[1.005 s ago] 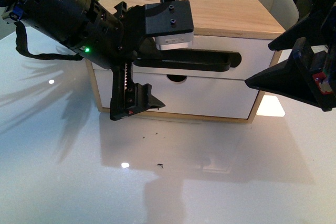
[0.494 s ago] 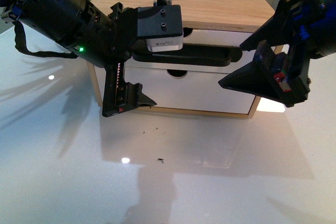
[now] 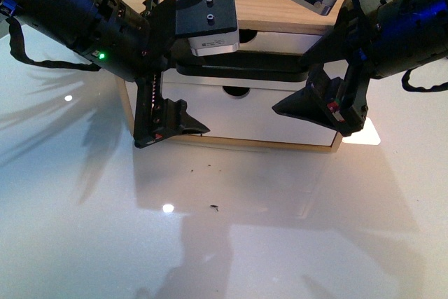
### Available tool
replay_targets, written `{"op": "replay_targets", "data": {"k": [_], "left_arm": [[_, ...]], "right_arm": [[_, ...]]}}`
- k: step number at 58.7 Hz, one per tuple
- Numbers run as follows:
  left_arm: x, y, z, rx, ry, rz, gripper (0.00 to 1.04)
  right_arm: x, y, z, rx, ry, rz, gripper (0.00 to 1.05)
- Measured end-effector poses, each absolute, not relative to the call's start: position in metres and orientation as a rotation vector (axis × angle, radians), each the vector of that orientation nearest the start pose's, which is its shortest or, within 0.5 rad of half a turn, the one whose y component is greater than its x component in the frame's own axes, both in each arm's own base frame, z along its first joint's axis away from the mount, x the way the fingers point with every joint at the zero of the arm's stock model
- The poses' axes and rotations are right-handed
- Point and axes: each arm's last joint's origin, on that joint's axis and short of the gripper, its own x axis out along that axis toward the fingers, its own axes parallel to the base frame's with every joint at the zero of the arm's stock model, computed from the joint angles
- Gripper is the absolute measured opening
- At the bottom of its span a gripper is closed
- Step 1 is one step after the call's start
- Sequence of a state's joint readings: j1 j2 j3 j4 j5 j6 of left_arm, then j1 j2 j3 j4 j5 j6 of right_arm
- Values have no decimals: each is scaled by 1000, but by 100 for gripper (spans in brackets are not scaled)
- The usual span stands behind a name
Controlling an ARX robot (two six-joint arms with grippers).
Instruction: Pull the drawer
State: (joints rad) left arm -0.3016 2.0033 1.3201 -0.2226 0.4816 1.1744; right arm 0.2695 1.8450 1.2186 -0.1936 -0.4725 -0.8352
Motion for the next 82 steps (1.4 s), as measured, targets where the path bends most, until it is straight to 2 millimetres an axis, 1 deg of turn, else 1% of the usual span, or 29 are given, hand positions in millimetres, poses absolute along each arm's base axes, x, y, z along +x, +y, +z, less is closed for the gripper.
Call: {"op": "replay_targets", "data": {"k": [8,24,37,44,50,58,72,82], "left_arm": [[394,-136,161,950,385,-1167,97],[395,-139,160,962,384,-1167,97],[394,-141,158,1006,393,-1171,97],[390,-143,158,1038,410,-1204,97],[386,-144,158,1046,419,-1238,97],[374,-143,158,1043,428,-1282,97],[344,-135,161,1044,435,-1336,97],[318,-129,164,1033,447,-1370,97]], "right_arm": [[379,122,190,-672,471,1001,96],[382,129,184,-722,504,1035,96],[378,129,184,-764,554,1100,96],[373,126,185,-791,577,1148,96],[367,124,187,-788,593,1183,96],[356,121,187,-778,601,1220,96],[329,115,189,-733,606,1273,96],[304,114,190,-715,602,1300,96]]}}
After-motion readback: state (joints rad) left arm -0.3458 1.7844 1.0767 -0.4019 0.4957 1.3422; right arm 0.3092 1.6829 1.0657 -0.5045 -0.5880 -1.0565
